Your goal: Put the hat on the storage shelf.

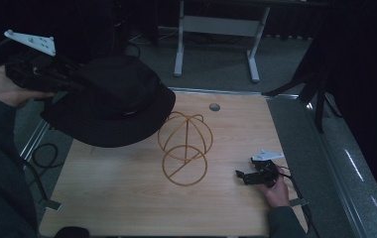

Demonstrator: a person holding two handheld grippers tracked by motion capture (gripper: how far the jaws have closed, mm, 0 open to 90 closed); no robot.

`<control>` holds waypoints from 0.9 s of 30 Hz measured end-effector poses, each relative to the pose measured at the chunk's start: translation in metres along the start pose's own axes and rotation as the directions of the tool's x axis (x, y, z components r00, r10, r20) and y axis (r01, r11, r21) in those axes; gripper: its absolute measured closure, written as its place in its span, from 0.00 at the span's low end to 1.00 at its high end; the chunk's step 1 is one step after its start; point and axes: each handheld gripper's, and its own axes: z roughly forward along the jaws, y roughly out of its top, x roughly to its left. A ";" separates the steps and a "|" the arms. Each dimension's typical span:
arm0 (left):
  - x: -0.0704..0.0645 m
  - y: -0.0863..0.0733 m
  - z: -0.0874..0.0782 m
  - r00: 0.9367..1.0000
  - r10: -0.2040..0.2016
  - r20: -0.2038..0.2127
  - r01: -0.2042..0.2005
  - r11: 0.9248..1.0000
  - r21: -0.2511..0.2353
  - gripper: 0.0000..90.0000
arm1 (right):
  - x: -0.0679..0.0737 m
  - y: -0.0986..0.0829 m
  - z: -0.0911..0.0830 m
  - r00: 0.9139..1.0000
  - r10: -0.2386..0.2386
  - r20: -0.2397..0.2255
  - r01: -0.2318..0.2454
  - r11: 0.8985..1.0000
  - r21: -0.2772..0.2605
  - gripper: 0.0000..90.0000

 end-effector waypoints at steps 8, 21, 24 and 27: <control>-0.003 0.003 -0.001 1.000 0.011 0.018 -0.011 0.999 -0.036 0.98 | 0.000 0.000 0.000 1.000 0.000 0.000 0.000 1.000 0.000 0.13; -0.020 0.027 -0.006 0.996 0.079 0.034 -0.077 0.995 -0.061 0.98 | 0.000 0.000 0.000 1.000 -0.001 0.000 0.001 1.000 0.001 0.13; -0.021 0.029 -0.004 0.995 0.086 0.053 -0.082 0.993 -0.079 0.98 | 0.000 0.000 0.000 1.000 -0.002 0.000 0.002 1.000 0.000 0.13; -0.025 0.035 -0.002 0.993 0.104 0.061 -0.099 0.991 -0.085 0.98 | 0.000 0.000 0.000 1.000 -0.001 0.000 0.001 1.000 0.001 0.13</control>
